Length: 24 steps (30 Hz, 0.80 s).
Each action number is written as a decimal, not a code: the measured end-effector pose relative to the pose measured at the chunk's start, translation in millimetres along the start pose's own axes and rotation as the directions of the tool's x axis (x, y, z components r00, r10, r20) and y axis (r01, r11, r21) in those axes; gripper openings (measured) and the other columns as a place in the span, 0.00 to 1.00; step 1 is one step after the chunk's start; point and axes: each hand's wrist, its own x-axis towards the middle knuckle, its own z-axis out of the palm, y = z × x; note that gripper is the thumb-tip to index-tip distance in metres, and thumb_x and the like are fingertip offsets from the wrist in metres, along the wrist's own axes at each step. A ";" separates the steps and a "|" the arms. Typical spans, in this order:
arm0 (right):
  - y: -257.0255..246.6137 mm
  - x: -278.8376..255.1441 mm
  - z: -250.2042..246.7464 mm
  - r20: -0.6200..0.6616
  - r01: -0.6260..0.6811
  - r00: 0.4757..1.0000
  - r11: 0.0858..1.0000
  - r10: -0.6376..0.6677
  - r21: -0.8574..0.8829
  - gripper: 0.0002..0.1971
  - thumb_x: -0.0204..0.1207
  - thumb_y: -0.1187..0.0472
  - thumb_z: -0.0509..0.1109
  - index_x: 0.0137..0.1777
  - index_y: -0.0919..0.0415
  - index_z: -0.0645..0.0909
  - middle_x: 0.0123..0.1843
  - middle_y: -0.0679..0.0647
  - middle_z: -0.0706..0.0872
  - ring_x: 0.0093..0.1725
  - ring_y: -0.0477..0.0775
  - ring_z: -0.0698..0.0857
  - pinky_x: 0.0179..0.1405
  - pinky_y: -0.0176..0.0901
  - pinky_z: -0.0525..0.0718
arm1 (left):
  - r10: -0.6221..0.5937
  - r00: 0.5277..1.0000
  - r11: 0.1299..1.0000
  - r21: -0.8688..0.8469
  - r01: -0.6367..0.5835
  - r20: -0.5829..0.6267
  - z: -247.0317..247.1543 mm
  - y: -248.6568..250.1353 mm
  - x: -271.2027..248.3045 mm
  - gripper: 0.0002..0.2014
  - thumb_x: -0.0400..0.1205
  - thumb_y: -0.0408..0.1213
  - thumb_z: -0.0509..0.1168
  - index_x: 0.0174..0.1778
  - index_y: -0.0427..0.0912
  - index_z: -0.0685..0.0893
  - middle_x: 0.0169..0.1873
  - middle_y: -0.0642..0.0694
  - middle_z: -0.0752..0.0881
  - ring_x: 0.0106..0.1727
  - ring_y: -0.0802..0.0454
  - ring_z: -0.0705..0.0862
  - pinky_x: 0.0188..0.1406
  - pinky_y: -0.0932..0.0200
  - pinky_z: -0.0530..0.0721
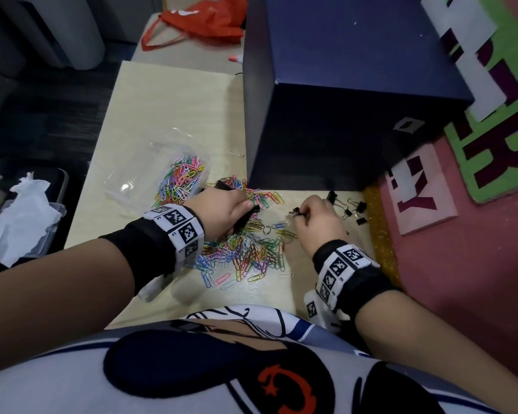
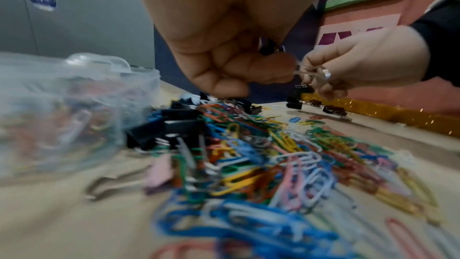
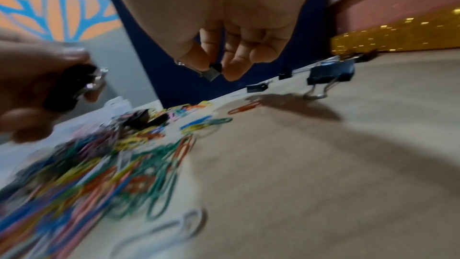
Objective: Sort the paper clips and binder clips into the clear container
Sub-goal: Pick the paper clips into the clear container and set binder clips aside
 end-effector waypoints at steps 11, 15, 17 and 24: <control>14.7 0.5 0.5 0.186 -0.048 0.980 0.991 0.071 -0.124 0.12 0.80 0.63 0.62 0.62 0.57 0.79 0.60 0.54 0.77 0.52 0.55 0.81 0.48 0.38 0.80 | -0.040 0.997 0.971 -0.238 0.025 -0.061 12.0 15.7 21.4 0.12 0.85 0.51 0.55 0.46 0.48 0.76 0.29 0.44 0.89 0.30 0.48 0.88 0.40 0.51 0.88; -4.3 -12.7 14.5 0.355 0.200 0.924 0.972 -0.144 -0.127 0.17 0.81 0.64 0.60 0.67 0.54 0.80 0.65 0.56 0.78 0.61 0.59 0.81 0.65 0.43 0.77 | -0.070 0.988 0.981 -0.190 0.043 -0.134 12.4 8.7 22.7 0.15 0.82 0.55 0.60 0.50 0.47 0.77 0.29 0.47 0.88 0.38 0.49 0.87 0.45 0.51 0.85; -16.3 -10.8 13.0 0.397 0.267 0.895 0.956 -0.201 -0.118 0.18 0.81 0.64 0.59 0.67 0.52 0.81 0.65 0.55 0.80 0.62 0.58 0.81 0.66 0.43 0.77 | -0.088 0.984 0.979 -0.196 0.057 -0.157 12.1 6.5 20.6 0.15 0.81 0.55 0.61 0.52 0.46 0.77 0.30 0.50 0.86 0.40 0.48 0.85 0.43 0.54 0.82; -13.3 25.8 6.8 0.317 0.078 0.948 0.985 -0.026 -0.153 0.29 0.83 0.62 0.57 0.83 0.59 0.57 0.85 0.54 0.56 0.82 0.57 0.61 0.80 0.45 0.59 | -0.118 0.982 0.975 -0.206 0.087 -0.148 8.6 -3.6 7.4 0.13 0.82 0.52 0.63 0.55 0.49 0.76 0.36 0.50 0.84 0.40 0.50 0.82 0.39 0.57 0.77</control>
